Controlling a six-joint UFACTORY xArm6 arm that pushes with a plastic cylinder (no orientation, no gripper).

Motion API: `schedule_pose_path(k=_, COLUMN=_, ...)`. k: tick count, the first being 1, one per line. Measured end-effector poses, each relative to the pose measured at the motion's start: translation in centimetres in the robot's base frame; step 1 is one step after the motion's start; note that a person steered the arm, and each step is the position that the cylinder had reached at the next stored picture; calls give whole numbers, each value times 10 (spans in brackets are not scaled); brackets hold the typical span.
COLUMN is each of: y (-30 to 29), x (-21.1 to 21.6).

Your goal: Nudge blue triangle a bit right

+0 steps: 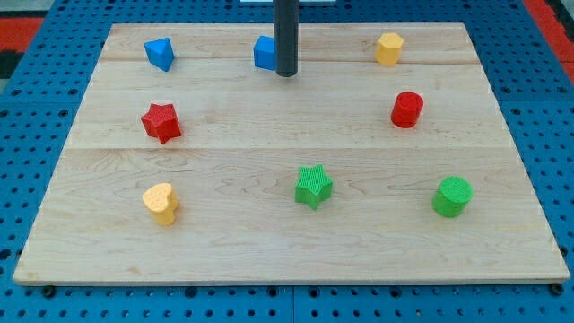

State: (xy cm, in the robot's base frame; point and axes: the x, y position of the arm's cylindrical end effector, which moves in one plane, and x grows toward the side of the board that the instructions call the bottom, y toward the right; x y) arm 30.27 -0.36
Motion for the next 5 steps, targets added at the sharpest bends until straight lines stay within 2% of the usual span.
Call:
schedule_pose_path(k=1, y=-28, x=18)
schedule_pose_path(k=2, y=-97, x=20)
schedule_pose_path(k=3, y=-196, x=2)
schedule_pose_path(k=4, y=-230, x=-12)
schedule_pose_path(k=5, y=-202, x=-27)
